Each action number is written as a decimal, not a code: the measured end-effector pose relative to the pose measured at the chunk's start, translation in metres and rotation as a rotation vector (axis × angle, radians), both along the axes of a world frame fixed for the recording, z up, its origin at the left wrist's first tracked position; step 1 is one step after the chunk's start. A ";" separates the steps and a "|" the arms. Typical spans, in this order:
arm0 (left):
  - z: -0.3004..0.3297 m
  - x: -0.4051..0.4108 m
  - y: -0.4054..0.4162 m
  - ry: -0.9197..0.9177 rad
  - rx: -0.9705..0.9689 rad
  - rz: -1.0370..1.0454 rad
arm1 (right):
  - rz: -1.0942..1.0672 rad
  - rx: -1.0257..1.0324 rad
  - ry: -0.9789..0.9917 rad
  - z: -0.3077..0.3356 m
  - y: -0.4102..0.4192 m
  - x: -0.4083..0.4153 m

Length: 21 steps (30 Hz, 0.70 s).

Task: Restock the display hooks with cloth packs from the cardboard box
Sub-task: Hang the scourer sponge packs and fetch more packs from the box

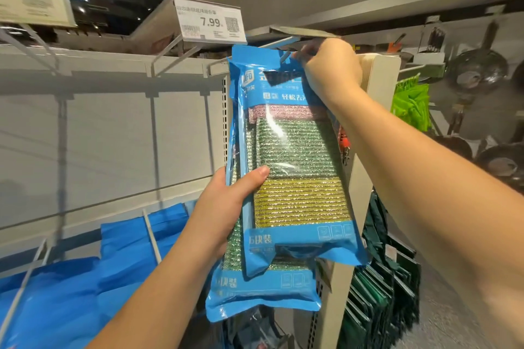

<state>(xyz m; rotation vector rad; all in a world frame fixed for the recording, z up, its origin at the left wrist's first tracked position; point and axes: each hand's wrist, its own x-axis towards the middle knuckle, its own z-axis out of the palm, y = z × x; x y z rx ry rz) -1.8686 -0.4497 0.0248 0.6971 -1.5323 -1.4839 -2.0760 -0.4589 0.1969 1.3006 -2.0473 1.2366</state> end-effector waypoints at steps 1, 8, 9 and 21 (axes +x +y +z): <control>-0.002 -0.001 -0.002 0.006 0.005 0.005 | 0.019 -0.017 -0.022 -0.005 -0.002 0.000; -0.003 -0.005 -0.022 -0.003 0.025 0.068 | 0.194 -0.018 -0.123 -0.067 0.001 0.022; -0.002 -0.006 -0.025 -0.013 0.022 0.086 | 0.210 0.043 -0.122 -0.075 0.000 0.025; -0.027 0.064 -0.035 -0.160 -0.170 0.457 | 0.352 0.065 -0.271 -0.093 -0.035 0.022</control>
